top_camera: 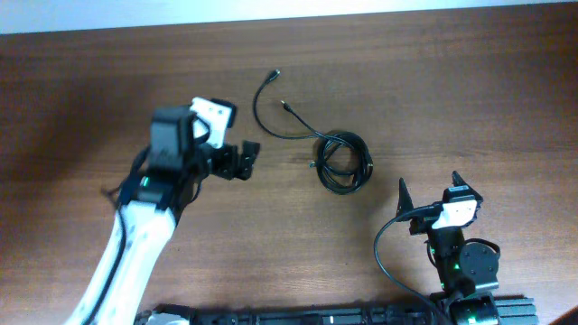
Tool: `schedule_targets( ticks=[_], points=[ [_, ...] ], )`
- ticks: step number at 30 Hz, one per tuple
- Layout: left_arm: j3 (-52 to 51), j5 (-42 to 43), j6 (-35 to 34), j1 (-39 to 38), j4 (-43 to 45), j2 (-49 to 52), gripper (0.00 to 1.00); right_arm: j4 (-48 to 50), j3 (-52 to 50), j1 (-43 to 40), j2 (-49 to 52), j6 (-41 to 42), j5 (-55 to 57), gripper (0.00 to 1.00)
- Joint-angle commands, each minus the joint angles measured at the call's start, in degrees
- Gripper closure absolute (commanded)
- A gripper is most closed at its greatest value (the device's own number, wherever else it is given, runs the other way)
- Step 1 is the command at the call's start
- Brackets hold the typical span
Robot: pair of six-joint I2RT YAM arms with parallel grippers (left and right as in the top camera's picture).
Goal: Untangle cables
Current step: 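Reach the left gripper forward to the black cable bundle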
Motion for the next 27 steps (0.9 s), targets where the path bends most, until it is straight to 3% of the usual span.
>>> schedule_targets(
  ticks=[1, 7, 12, 14, 15, 17, 20, 22, 27],
  points=[
    [9.38, 0.79, -0.37, -4.44, -3.04, 9.68, 0.01, -0.48, -0.28, 0.20, -0.33, 0.42, -0.31, 0.00],
    [11.58, 6.99, -0.39, -12.85, 4.96, 22.53, 0.01, -0.46, -0.28, 0.20, -0.33, 0.42, -0.35, 0.00],
    [11.58, 6.95, -0.55, -19.12, 11.52, 32.33, 0.01, -0.42, -0.28, 0.20, -0.33, 0.46, -0.94, 0.00],
    [11.58, 6.93, -2.19, -20.00, 13.44, 33.92, 0.00, 0.55, -0.28, 0.20, -0.33, 4.37, -3.89, 0.00],
    [11.58, 6.91, -2.16, -20.24, 14.36, 34.45, 0.08, 1.07, -0.28, 0.20, -0.35, 5.16, -6.03, 0.00],
    [11.58, 6.08, -2.89, -20.37, 16.33, 35.80, 0.16, 0.07, -0.22, 0.20, -0.22, 5.95, -8.48, 0.00],
    [11.58, -1.22, -7.17, -20.37, 18.32, 36.33, 0.12, -1.25, 0.46, 0.09, 1.20, 9.75, -8.26, 0.00],
    [11.58, -3.82, -11.80, -20.39, 19.39, 36.35, 0.14, -4.13, 2.21, 0.09, 4.94, 15.10, -7.89, 0.00],
    [11.58, -3.80, -13.22, -21.35, 21.86, 40.11, 0.12, -11.89, 14.16, 0.09, 19.71, 15.76, -7.65, 0.00]
  ],
)
